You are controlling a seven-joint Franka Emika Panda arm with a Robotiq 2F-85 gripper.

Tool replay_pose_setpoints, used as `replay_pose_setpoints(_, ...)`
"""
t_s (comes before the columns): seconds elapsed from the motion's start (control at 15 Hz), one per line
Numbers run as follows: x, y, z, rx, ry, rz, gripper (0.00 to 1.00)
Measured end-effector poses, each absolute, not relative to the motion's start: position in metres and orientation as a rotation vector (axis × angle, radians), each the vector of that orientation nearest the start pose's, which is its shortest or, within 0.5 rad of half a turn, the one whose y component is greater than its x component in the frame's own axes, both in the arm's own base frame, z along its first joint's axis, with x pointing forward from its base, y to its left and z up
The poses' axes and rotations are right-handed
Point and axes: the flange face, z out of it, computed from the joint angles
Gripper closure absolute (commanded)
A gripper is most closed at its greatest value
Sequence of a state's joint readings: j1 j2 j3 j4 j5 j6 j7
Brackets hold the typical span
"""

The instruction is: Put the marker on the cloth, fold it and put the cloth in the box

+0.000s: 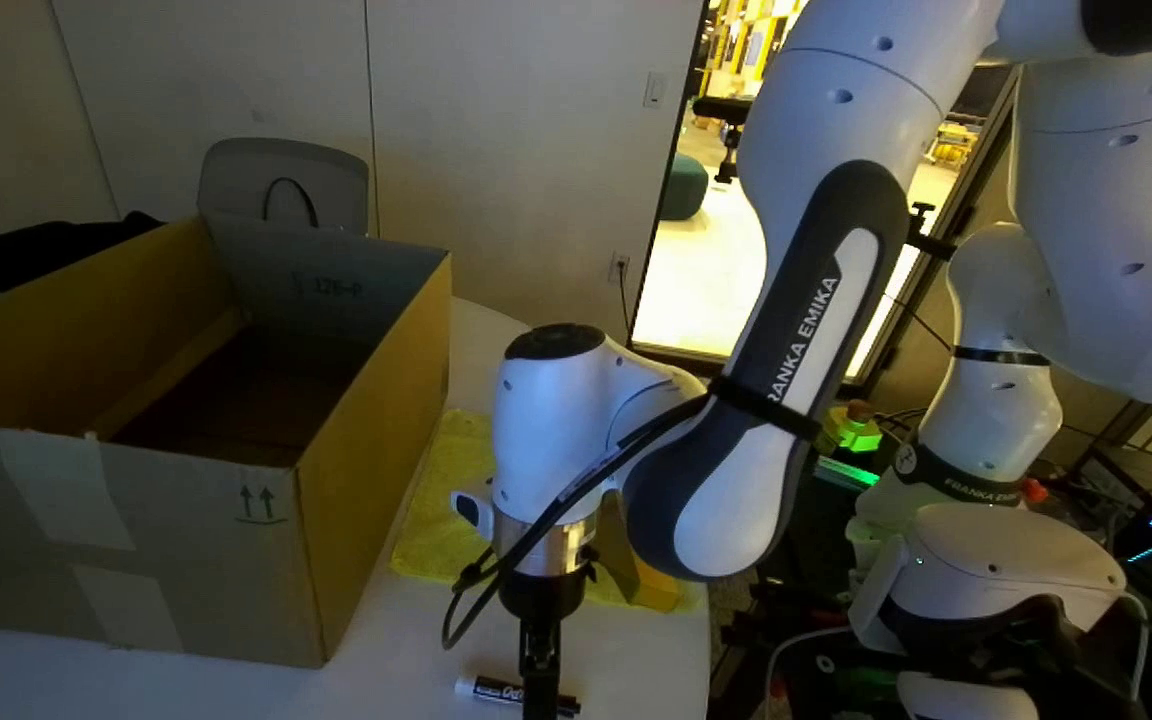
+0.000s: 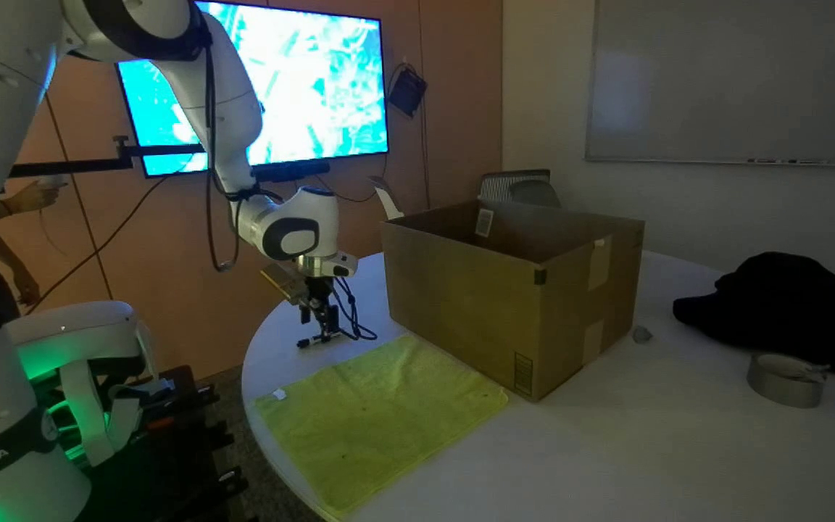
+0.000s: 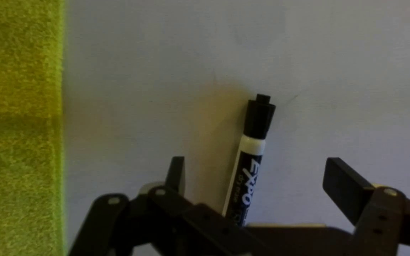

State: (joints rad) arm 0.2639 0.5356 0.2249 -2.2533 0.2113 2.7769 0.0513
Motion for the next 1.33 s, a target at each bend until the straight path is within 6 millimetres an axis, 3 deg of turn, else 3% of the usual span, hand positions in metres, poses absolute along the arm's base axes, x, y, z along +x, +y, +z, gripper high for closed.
replay_pose_setpoints(0.33, 0.474, 0.254, 0.102, -2.98, -0.39, 0.106, 0.0)
replay_pose_setpoints(0.47, 0.474, 0.256, 0.097, -2.996, -0.421, 0.105, 0.26)
replay_pose_setpoints(1.0, 0.475, 0.277, 0.109, -2.997, -0.561, 0.068, 0.87)
replay_pose_setpoints(1.33, 0.474, 0.28, 0.128, -3.018, -0.694, 0.113, 0.86)
